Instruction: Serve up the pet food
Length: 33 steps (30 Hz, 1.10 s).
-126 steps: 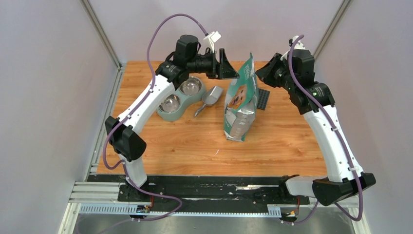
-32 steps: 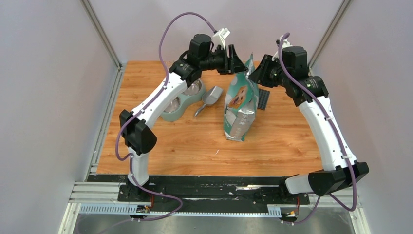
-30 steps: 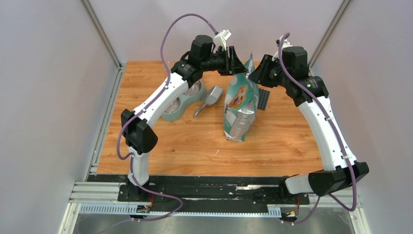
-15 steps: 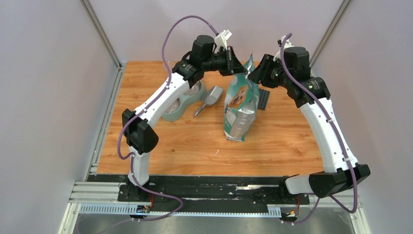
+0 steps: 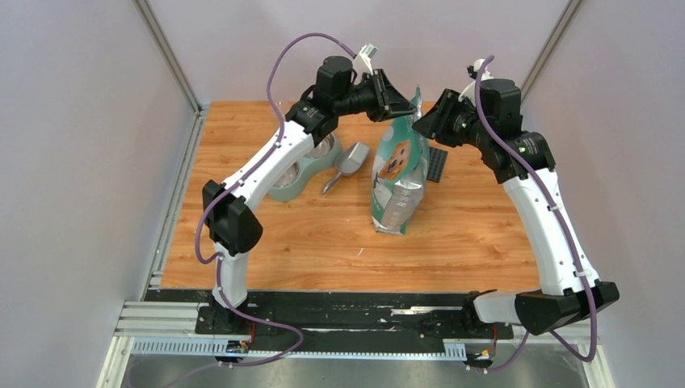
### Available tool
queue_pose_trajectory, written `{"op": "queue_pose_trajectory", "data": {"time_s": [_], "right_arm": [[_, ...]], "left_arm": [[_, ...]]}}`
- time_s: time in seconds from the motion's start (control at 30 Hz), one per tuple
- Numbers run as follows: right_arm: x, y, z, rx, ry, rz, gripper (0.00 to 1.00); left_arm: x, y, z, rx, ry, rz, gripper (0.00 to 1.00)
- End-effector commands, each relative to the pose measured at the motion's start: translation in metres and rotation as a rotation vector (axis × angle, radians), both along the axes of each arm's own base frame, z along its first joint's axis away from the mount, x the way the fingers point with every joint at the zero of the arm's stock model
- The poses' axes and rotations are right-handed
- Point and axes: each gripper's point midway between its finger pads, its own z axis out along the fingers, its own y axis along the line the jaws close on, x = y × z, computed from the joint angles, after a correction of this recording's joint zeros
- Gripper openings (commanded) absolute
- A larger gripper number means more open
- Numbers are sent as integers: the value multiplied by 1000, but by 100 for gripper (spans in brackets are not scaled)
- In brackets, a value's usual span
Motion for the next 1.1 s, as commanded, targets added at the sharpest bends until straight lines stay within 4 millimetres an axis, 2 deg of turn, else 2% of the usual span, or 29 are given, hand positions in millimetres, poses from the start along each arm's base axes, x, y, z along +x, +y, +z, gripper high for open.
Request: {"op": "queue_pose_trajectory", "data": {"time_s": [0.0,0.1,0.17,0.27,0.37,0.5,0.57,0.63,0.77,0.83,1.07], "right_arm": [[-1,0,17,44,-42,-12,35],[1,-3,13,46,-31,-41,27],[2,-6,12,49,-26,-63,26],[3,-12,13,60,-23,-100,23],[4,-15,15,67,-26,-120,21],[4,-10,14,72,-24,-91,22],[5,-7,11,71,-16,-70,24],[4,-3,8,72,-8,-48,26],[2,1,9,80,-6,-22,30],[2,0,14,83,-18,-28,35],[3,-2,18,93,-22,-43,36]], "left_arm": [[-10,1,32,-83,-39,-14,23],[-9,-1,22,-55,-43,-13,20],[-8,0,9,-3,-41,-6,20],[-6,3,2,42,-66,5,21],[-9,2,-2,68,-80,2,21],[-14,-3,-10,115,-98,-23,28],[-16,-4,-14,133,-98,-27,24],[-16,-4,-13,134,-99,-26,16],[-18,-6,0,92,-98,-32,11],[-21,-8,7,60,-86,-42,11],[-23,-9,22,10,-64,-41,16]]}}
